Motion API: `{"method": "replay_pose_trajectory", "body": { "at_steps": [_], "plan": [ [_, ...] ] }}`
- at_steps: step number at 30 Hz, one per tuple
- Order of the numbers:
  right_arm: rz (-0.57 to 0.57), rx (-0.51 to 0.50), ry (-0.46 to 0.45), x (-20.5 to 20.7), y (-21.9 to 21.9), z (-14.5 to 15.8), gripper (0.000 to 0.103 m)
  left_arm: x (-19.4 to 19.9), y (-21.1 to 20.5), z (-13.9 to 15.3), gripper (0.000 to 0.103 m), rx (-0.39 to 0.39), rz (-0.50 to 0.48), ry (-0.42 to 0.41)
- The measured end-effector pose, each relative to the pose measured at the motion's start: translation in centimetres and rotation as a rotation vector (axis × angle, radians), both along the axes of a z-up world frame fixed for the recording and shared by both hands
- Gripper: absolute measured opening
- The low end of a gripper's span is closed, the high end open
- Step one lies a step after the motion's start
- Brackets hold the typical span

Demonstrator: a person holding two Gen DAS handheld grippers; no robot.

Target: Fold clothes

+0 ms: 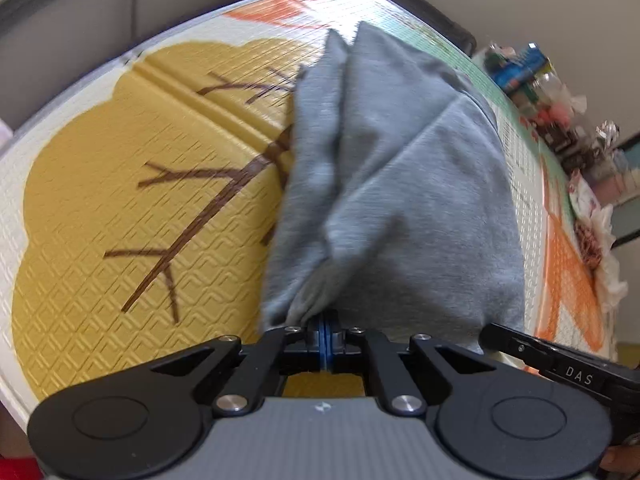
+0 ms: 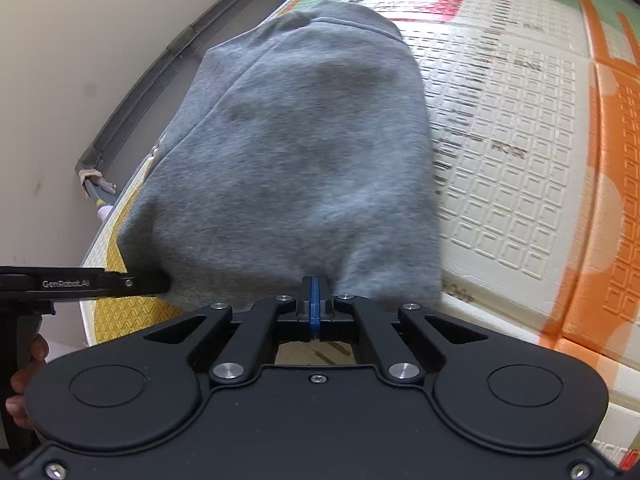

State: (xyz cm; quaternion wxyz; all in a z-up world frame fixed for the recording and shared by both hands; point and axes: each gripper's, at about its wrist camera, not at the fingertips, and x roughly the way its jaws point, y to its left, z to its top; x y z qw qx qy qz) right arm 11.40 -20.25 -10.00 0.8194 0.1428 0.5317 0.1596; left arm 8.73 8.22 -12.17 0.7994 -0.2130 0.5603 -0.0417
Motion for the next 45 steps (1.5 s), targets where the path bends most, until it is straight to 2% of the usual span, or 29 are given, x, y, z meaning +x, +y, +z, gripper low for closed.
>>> {"method": "replay_pose_trajectory", "body": {
  "at_steps": [6, 10, 12, 13, 14, 15, 20, 26, 33, 45],
  "plan": [
    [-0.021, -0.007, 0.004, -0.3, -1.3, 0.1, 0.000, -0.2, 0.8, -0.2, 0.004, 0.009, 0.020, 0.009],
    [-0.059, -0.024, -0.006, -0.9, -2.3, 1.1, 0.000, -0.6, 1.0, 0.7, 0.005, 0.007, 0.009, 0.001],
    [-0.078, -0.032, -0.010, -1.1, -2.8, 1.6, 0.000, -1.0, 1.3, 2.0, 0.008, 0.024, 0.002, -0.040],
    [-0.086, -0.043, -0.021, -1.3, -3.0, 2.0, 0.004, -1.2, 1.4, 2.8, 0.012, 0.042, 0.001, -0.066],
    [-0.087, -0.072, -0.058, -1.5, -3.1, 2.9, 0.006, -1.3, 1.6, 3.7, 0.018, 0.060, 0.000, -0.096],
    [-0.088, -0.090, -0.091, -1.7, -3.2, 3.7, 0.006, -1.3, 1.8, 4.7, 0.019, 0.068, -0.002, -0.125],
    [-0.099, -0.046, -0.184, -0.5, -3.6, 7.6, 0.006, 0.3, 2.2, 8.8, 0.023, 0.030, -0.018, -0.243],
    [-0.082, -0.036, -0.244, 3.0, -1.6, 10.2, 0.006, 4.6, -0.7, 11.3, 0.024, 0.003, -0.103, -0.308],
    [-0.088, -0.004, -0.220, 8.2, 1.2, 9.3, 0.006, 10.2, -4.4, 10.1, 0.025, -0.047, -0.178, -0.296],
    [-0.100, -0.010, -0.176, 16.0, 3.6, 6.0, 0.006, 17.8, -6.1, 6.0, 0.024, -0.052, -0.209, -0.239]
  ]
}}
